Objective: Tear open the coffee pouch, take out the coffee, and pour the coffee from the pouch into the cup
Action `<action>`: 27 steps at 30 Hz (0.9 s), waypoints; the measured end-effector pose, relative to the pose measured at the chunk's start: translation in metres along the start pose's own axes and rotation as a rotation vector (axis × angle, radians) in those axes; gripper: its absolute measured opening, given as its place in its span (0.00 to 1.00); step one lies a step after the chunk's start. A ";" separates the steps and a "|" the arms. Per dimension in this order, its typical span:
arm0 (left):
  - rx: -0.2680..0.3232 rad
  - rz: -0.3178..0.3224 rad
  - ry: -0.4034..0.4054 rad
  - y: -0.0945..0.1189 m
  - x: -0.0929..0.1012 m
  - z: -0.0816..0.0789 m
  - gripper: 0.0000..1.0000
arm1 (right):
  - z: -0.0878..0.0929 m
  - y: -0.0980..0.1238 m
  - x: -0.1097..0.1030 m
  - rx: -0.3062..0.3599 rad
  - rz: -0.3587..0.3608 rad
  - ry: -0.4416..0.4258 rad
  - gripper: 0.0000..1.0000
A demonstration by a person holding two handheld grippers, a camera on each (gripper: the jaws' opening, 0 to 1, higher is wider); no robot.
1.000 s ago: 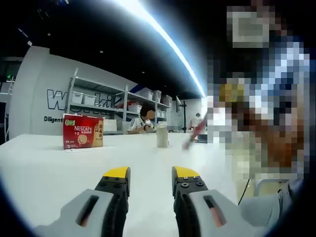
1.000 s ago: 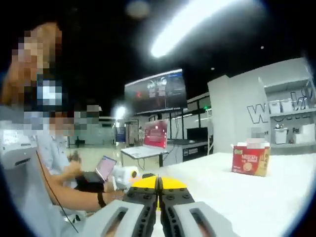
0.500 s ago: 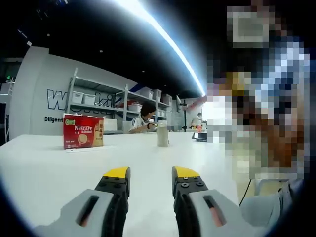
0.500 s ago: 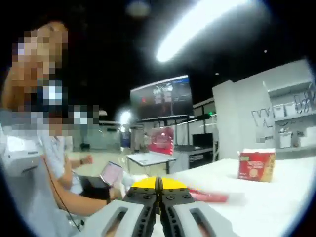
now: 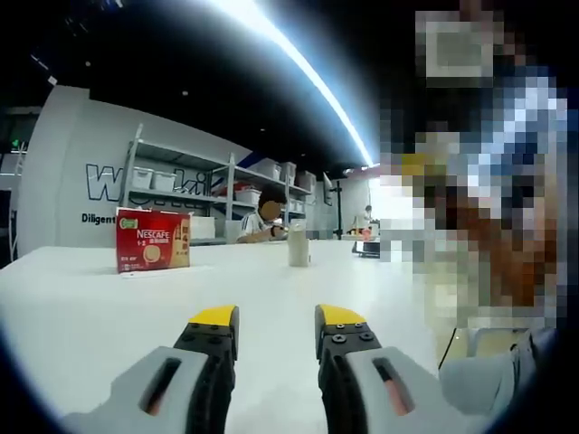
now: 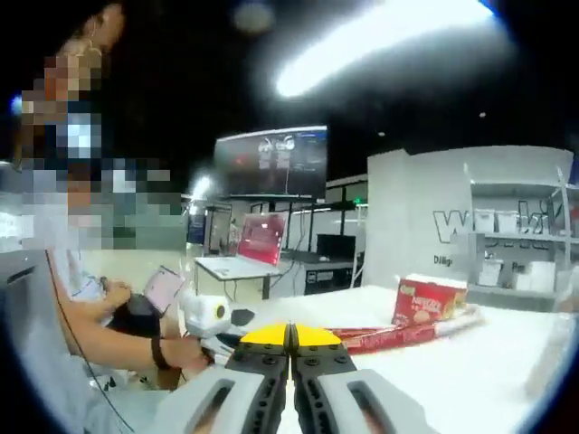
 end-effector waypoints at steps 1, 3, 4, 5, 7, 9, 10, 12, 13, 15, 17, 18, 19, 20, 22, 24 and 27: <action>0.000 -0.001 0.001 0.000 0.000 0.000 0.36 | 0.005 -0.005 -0.001 0.003 -0.023 -0.031 0.01; -0.001 0.001 -0.001 0.000 0.000 0.000 0.36 | 0.001 -0.006 -0.007 0.035 -0.061 -0.042 0.01; -0.002 0.003 -0.003 0.001 0.001 0.000 0.36 | -0.010 -0.001 -0.010 0.086 -0.065 -0.035 0.01; -0.004 0.003 -0.005 0.001 0.001 0.001 0.36 | -0.012 0.001 -0.007 0.089 -0.044 -0.026 0.01; -0.006 0.002 -0.008 0.000 0.001 0.001 0.36 | -0.003 0.002 0.004 0.043 0.009 -0.026 0.01; -0.004 0.000 -0.005 0.001 0.002 0.001 0.36 | 0.008 0.005 0.015 -0.002 0.051 -0.027 0.01; -0.001 0.000 -0.003 0.001 0.002 0.000 0.36 | 0.004 0.008 0.013 0.010 0.041 -0.031 0.01; 0.001 0.002 -0.003 0.002 0.004 0.000 0.36 | -0.008 0.011 0.007 0.045 0.038 -0.012 0.01; -0.001 0.002 -0.003 0.002 0.005 0.000 0.36 | -0.012 0.012 0.005 0.039 0.050 0.018 0.01; -0.004 0.002 -0.005 0.002 0.005 0.000 0.36 | -0.010 0.010 0.005 0.056 0.026 0.003 0.01; -0.002 0.001 -0.004 0.002 0.005 0.000 0.36 | 0.009 0.006 0.010 0.016 0.021 -0.053 0.01; -0.001 0.001 -0.004 0.002 0.004 0.000 0.36 | 0.012 0.004 0.009 0.020 0.006 -0.074 0.01; -0.001 0.002 -0.004 0.002 0.004 0.000 0.36 | 0.011 0.004 0.007 0.033 -0.003 -0.072 0.01; -0.002 0.002 -0.004 0.002 0.003 0.000 0.36 | 0.007 0.004 0.004 0.039 -0.005 -0.064 0.01; -0.001 0.007 0.002 0.002 0.003 0.000 0.36 | 0.002 0.006 0.004 0.051 0.002 -0.046 0.01; 0.001 0.011 0.014 0.001 0.000 -0.001 0.36 | 0.001 0.007 0.009 0.070 -0.001 -0.065 0.01; -0.013 0.013 0.033 0.001 -0.002 0.001 0.35 | -0.001 0.007 0.006 0.078 -0.021 -0.070 0.01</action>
Point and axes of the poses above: the point that each gripper's makers call its tool centre point, and the gripper's own axes: y roughly backward along the fingers, x roughly to its right, z roughly out of its underside, the point moved 8 cm from there along y, roughly backward along the fingers, and after that the axes turned 11 degrees about -z, right-handed, at the moved point
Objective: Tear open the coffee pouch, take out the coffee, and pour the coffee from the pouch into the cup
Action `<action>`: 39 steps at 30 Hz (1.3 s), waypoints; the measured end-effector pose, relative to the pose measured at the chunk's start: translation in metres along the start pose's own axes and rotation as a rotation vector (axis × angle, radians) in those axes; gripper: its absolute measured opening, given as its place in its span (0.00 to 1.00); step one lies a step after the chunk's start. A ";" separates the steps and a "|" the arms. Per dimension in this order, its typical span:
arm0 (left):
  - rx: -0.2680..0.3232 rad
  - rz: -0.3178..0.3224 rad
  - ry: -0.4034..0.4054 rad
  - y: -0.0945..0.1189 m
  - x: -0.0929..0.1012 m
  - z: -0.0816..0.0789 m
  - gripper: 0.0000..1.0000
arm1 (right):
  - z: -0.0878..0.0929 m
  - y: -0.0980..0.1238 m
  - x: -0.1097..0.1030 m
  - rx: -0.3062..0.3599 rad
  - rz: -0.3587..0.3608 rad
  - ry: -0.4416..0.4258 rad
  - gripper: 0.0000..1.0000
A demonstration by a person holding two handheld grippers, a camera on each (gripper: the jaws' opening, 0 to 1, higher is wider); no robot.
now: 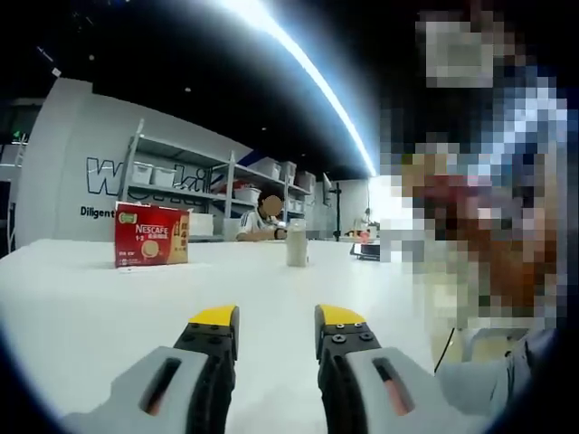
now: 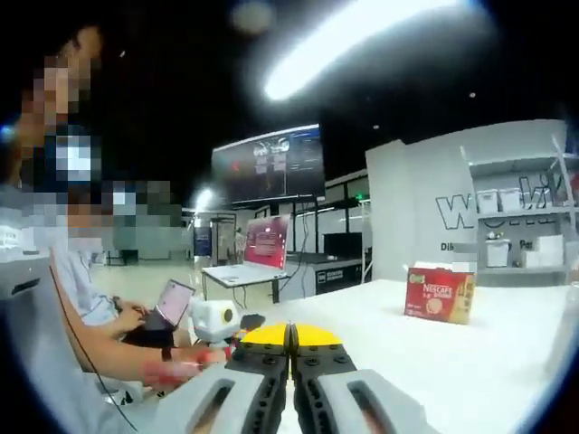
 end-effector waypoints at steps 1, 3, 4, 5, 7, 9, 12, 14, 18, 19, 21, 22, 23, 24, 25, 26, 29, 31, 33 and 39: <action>0.002 0.001 0.005 0.000 0.000 0.000 0.35 | -0.002 -0.001 -0.004 0.009 -0.022 -0.005 0.01; 0.005 0.001 0.012 0.000 0.000 -0.001 0.35 | -0.002 -0.003 -0.005 -0.016 -0.010 0.018 0.01; 0.008 0.003 0.019 0.000 -0.001 -0.002 0.36 | -0.001 -0.004 -0.004 -0.022 -0.003 0.024 0.01; 0.010 0.004 0.025 -0.001 -0.002 -0.002 0.36 | 0.001 -0.002 0.001 -0.023 0.003 0.021 0.01; 0.005 -0.001 0.033 -0.002 -0.005 -0.002 0.36 | 0.004 0.001 0.008 -0.019 0.019 0.011 0.01; 0.013 0.008 0.056 -0.001 -0.005 -0.004 0.36 | 0.008 0.006 0.017 -0.033 0.051 0.004 0.01; 0.057 0.067 0.090 0.001 0.001 -0.011 0.35 | 0.008 0.009 0.015 0.005 0.021 -0.035 0.01; 0.127 0.126 0.092 0.005 0.007 -0.019 0.34 | 0.006 0.006 0.006 0.016 -0.020 -0.035 0.01; 0.170 0.176 0.121 0.013 0.019 -0.035 0.40 | 0.002 0.000 -0.005 0.004 -0.055 -0.021 0.01; 0.200 0.208 0.117 0.016 0.025 -0.042 0.38 | 0.001 -0.001 -0.007 0.008 -0.064 -0.019 0.01; 0.220 0.252 0.086 0.022 0.036 -0.051 0.33 | -0.001 -0.003 -0.011 0.011 -0.082 -0.018 0.01; 0.227 0.282 0.051 0.025 0.044 -0.056 0.31 | -0.002 -0.004 -0.012 0.011 -0.088 -0.015 0.01; 0.222 0.314 0.030 0.028 0.056 -0.061 0.31 | -0.004 -0.004 -0.012 0.008 -0.091 -0.008 0.01; 0.205 0.340 0.017 0.030 0.063 -0.064 0.31 | -0.005 -0.003 -0.011 0.001 -0.091 0.001 0.01; 0.195 0.355 0.003 0.029 0.069 -0.067 0.31 | -0.005 -0.003 -0.009 -0.003 -0.089 0.004 0.01; 0.184 0.355 -0.012 0.029 0.073 -0.070 0.31 | -0.006 -0.001 -0.006 -0.007 -0.088 0.004 0.01; 0.170 0.380 -0.041 0.026 0.084 -0.073 0.31 | -0.012 0.002 -0.010 0.031 -0.152 -0.038 0.01; 0.126 0.454 -0.014 0.026 0.093 -0.069 0.31 | -0.015 0.001 -0.017 0.051 -0.228 -0.066 0.01; 0.087 0.494 -0.019 0.025 0.099 -0.065 0.31 | -0.017 -0.001 -0.023 0.060 -0.279 -0.076 0.01; 0.051 0.544 -0.034 0.021 0.109 -0.056 0.30 | -0.019 -0.003 -0.035 0.045 -0.356 -0.080 0.01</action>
Point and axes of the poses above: the point that each gripper's makers call its tool centre point, and the gripper's own axes: y roughly backward along the fingers, x roughly to its right, z roughly out of its underside, the point moved 8 cm from there along y, roughly backward along the fingers, and after that the axes turned 11 degrees about -z, right-handed, at the moved point
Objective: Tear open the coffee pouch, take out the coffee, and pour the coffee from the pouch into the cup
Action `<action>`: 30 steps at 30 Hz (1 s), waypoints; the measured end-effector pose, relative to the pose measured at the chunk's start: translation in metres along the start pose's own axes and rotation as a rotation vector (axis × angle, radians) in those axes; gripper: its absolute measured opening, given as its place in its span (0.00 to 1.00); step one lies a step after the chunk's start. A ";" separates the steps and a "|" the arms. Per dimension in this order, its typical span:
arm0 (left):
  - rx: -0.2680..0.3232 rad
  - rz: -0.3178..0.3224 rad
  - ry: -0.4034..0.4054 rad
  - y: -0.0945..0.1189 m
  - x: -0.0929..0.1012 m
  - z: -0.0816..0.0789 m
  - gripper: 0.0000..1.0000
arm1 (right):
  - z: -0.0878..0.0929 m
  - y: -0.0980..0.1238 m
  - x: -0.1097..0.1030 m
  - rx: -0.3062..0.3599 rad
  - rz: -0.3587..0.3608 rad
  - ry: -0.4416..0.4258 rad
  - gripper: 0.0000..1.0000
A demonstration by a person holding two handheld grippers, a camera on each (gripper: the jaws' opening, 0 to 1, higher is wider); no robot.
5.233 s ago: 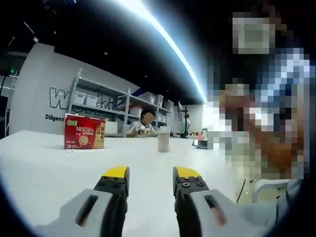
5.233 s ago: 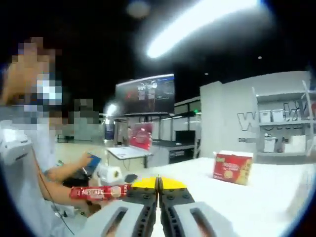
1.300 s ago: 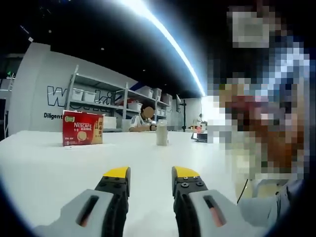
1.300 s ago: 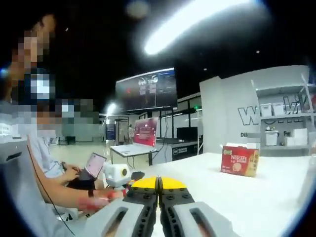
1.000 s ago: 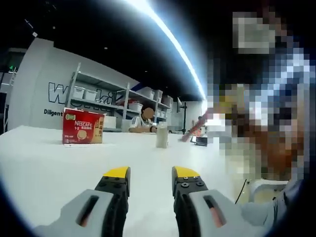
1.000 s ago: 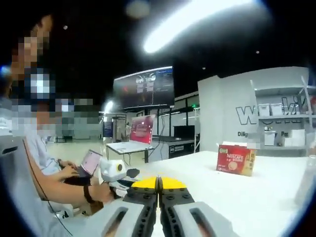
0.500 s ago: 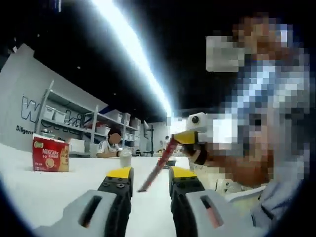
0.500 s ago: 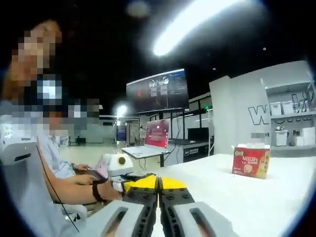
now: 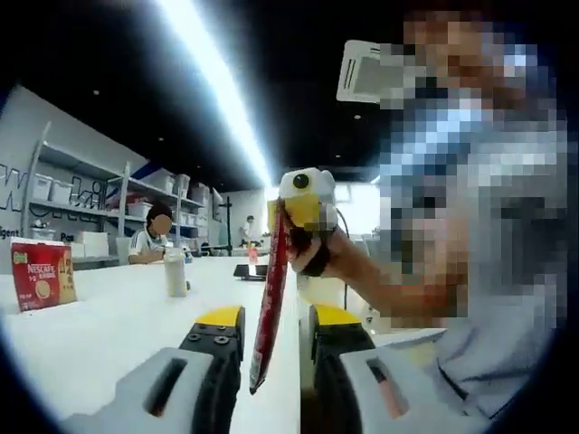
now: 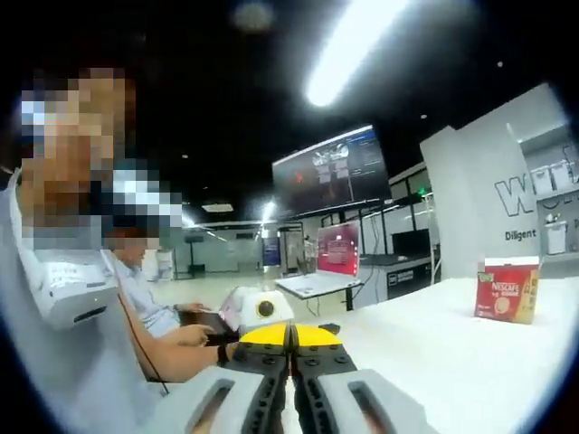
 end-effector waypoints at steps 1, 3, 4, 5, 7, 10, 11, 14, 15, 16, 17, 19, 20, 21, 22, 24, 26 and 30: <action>-0.007 0.008 0.004 -0.001 0.000 0.001 0.30 | -0.001 -0.001 -0.001 0.002 -0.013 -0.002 0.01; -0.016 0.023 0.014 -0.002 0.001 0.004 0.29 | -0.002 -0.001 -0.003 0.013 -0.034 -0.008 0.01; -0.019 0.029 0.018 -0.002 0.002 0.005 0.29 | -0.003 -0.001 -0.004 0.015 -0.042 -0.010 0.01; -0.021 0.046 0.029 -0.002 0.004 0.006 0.29 | -0.003 -0.001 -0.005 0.017 -0.051 -0.011 0.01; -0.013 0.062 0.036 -0.001 0.007 0.006 0.22 | -0.004 -0.002 -0.007 0.025 -0.067 -0.013 0.02; -0.008 0.064 0.024 0.000 0.013 0.007 0.13 | -0.005 -0.003 -0.011 0.026 -0.100 -0.003 0.02; 0.002 0.061 0.030 0.000 0.014 0.005 0.12 | -0.006 -0.004 -0.011 0.041 -0.101 0.022 0.03; 0.023 0.048 0.057 0.000 0.016 0.002 0.12 | -0.005 -0.002 -0.010 0.083 -0.125 0.012 0.11; 0.037 0.045 0.066 0.000 0.016 0.001 0.12 | -0.003 -0.001 -0.009 0.090 -0.125 0.002 0.12; 0.047 0.048 0.074 0.001 0.017 0.000 0.12 | -0.001 -0.001 -0.008 0.093 -0.121 -0.002 0.12; 0.054 0.049 0.082 0.001 0.018 -0.001 0.12 | 0.001 -0.001 -0.008 0.096 -0.115 -0.008 0.12; 0.054 0.053 0.092 0.001 0.019 -0.001 0.12 | 0.004 -0.002 -0.008 0.104 -0.110 -0.021 0.12; 0.049 0.054 0.093 0.001 0.020 -0.001 0.12 | 0.004 -0.002 -0.008 0.112 -0.112 -0.032 0.11; 0.040 0.056 0.094 0.001 0.020 0.000 0.12 | 0.004 -0.003 -0.009 0.116 -0.115 -0.037 0.10; 0.033 0.057 0.096 0.000 0.020 0.001 0.12 | 0.004 -0.003 -0.009 0.120 -0.119 -0.041 0.06; 0.025 0.063 0.103 0.001 0.021 0.002 0.12 | 0.005 -0.004 -0.009 0.120 -0.117 -0.078 0.04; 0.044 0.072 0.115 0.002 0.021 0.001 0.14 | 0.004 -0.004 -0.008 0.134 -0.110 -0.113 0.03; 0.232 0.124 0.121 -0.002 0.026 -0.012 0.47 | 0.002 -0.005 -0.010 0.151 -0.124 -0.148 0.02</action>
Point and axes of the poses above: the point that each gripper's makers call its tool centre point, and the gripper's own axes: y roughly backward along the fingers, x roughly to its right, z roughly out of its underside, the point moved 8 cm from there along y, roughly backward along the fingers, and after that the axes turned 11 degrees about -z, right-handed, at the moved point
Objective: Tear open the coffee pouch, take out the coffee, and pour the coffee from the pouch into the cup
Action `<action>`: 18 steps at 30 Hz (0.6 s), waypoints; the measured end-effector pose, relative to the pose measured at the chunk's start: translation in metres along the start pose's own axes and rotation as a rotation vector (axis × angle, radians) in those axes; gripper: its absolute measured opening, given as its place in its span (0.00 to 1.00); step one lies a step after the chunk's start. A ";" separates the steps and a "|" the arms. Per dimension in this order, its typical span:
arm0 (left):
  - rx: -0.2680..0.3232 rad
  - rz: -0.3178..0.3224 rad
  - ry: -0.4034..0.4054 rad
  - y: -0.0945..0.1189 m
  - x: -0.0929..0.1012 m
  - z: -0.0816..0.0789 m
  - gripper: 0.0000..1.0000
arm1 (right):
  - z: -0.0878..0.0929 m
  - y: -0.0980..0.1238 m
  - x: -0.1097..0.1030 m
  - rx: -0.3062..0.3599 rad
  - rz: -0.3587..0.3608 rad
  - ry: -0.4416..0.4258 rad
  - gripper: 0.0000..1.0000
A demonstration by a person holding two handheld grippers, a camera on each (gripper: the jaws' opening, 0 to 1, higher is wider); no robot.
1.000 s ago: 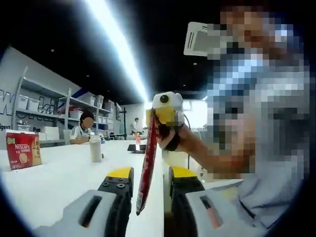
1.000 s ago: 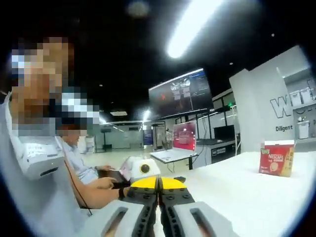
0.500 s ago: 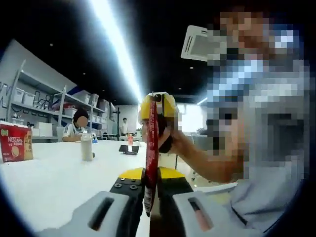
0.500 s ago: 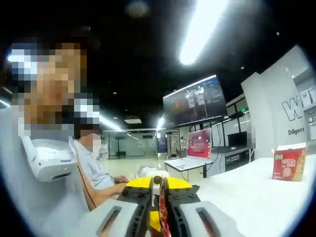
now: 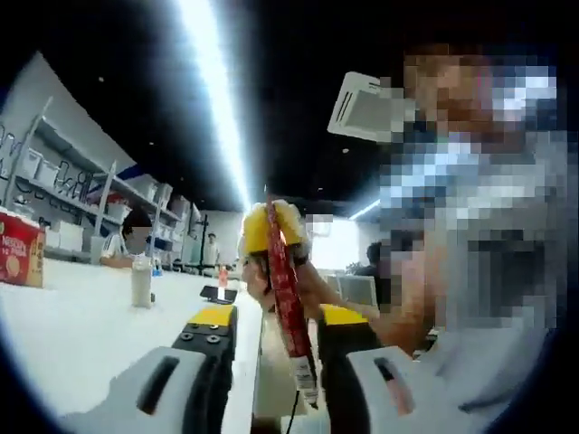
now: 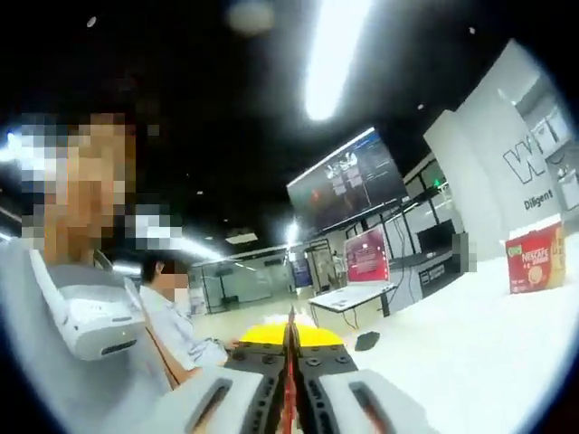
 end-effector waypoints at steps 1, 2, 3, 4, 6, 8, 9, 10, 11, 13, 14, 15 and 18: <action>0.026 0.005 -0.013 -0.001 0.001 -0.001 0.50 | 0.000 -0.001 -0.001 0.000 -0.005 -0.004 0.02; 0.006 0.000 -0.004 0.000 0.002 0.000 0.51 | 0.000 -0.004 -0.003 -0.005 -0.007 -0.005 0.02; 0.004 0.002 0.001 -0.001 0.002 -0.001 0.53 | 0.001 -0.005 -0.003 -0.010 -0.005 -0.003 0.02; -0.005 -0.003 -0.006 -0.002 0.001 0.000 0.56 | 0.001 -0.006 -0.004 -0.018 -0.005 -0.001 0.02; -0.029 -0.061 -0.089 -0.004 -0.005 0.002 0.62 | 0.002 -0.006 -0.004 -0.026 -0.003 0.005 0.02; -0.048 -0.059 -0.098 -0.006 -0.002 0.004 0.59 | 0.002 -0.006 -0.005 -0.028 -0.010 0.001 0.02; -0.065 -0.051 -0.090 -0.005 0.000 0.004 0.48 | 0.001 -0.006 -0.005 -0.027 -0.007 -0.001 0.02; -0.086 -0.043 -0.065 -0.005 0.002 0.005 0.42 | 0.001 -0.005 -0.005 -0.025 -0.007 -0.006 0.02; -0.146 -0.043 -0.017 -0.003 0.005 0.007 0.34 | 0.000 -0.005 -0.005 -0.024 -0.004 -0.008 0.02; -0.212 -0.046 0.013 -0.003 0.008 0.006 0.18 | -0.001 -0.003 -0.004 -0.024 0.010 -0.022 0.02; -0.215 -0.052 -0.002 -0.004 0.008 0.005 0.18 | -0.002 -0.003 -0.004 -0.022 0.014 -0.028 0.02; -0.214 -0.067 -0.023 -0.005 0.011 0.001 0.17 | -0.003 -0.003 -0.003 -0.017 0.020 -0.045 0.02; -0.235 -0.081 0.019 -0.005 0.020 -0.008 0.15 | -0.007 -0.004 -0.004 0.007 0.010 -0.078 0.02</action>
Point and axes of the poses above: the point that each gripper's makers call its tool centre point, and the gripper's own axes: y roughly backward along the fingers, x roughly to its right, z roughly out of its underside, the point moved 8 cm from there along y, roughly backward along the fingers, and after that the axes turned 11 degrees about -z, right-handed, at the moved point
